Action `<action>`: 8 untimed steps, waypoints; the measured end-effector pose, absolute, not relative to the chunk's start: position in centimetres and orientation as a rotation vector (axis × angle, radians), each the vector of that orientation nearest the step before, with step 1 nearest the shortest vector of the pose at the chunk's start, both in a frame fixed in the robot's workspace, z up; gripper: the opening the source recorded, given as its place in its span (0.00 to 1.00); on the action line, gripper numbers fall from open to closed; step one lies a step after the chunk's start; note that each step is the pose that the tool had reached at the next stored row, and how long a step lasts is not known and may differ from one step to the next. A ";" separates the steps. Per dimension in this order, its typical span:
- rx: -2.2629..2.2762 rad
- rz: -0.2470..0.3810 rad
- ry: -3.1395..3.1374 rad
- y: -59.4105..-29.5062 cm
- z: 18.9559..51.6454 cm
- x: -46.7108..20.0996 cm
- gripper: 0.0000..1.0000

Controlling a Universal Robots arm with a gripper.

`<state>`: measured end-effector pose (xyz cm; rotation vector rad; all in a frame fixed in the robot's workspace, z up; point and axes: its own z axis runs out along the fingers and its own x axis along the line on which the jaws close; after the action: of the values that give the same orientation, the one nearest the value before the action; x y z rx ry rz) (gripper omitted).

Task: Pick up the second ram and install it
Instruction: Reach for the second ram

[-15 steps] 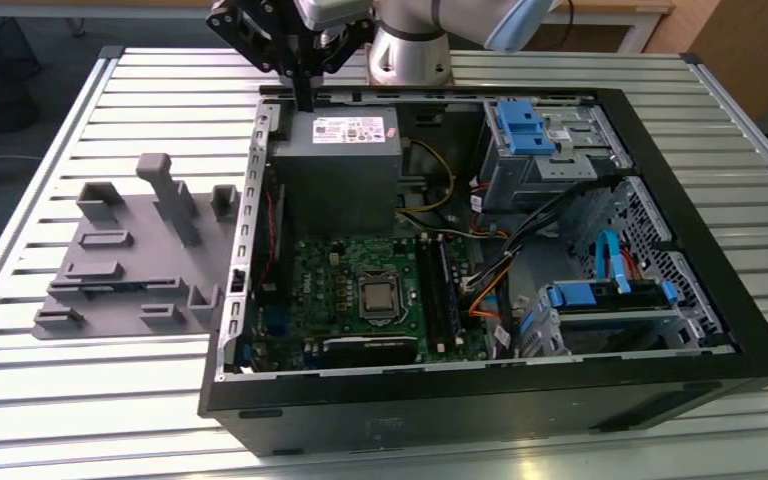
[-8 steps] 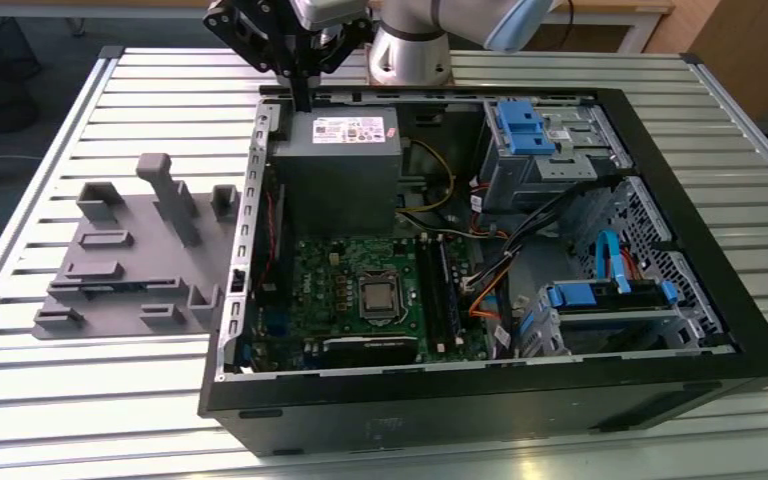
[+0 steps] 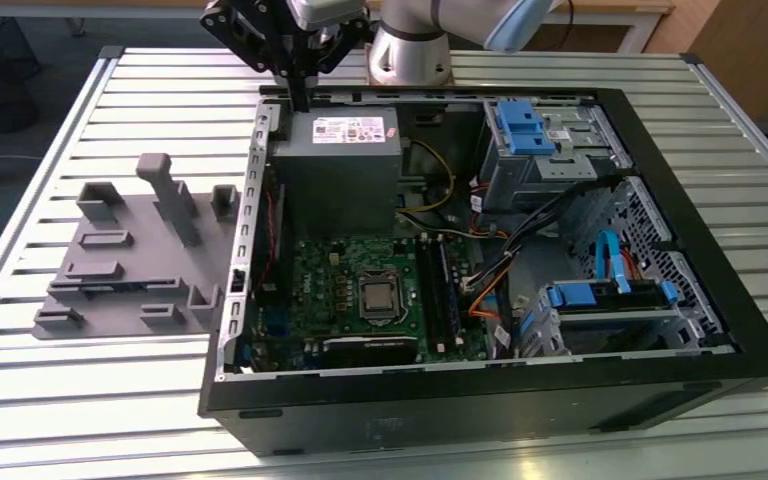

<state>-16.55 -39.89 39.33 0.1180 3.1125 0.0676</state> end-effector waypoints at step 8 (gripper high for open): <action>0.118 0.068 3.112 -39.9 39.3 -16.8 0.11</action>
<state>-16.76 -39.89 39.33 0.1180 3.1125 0.0677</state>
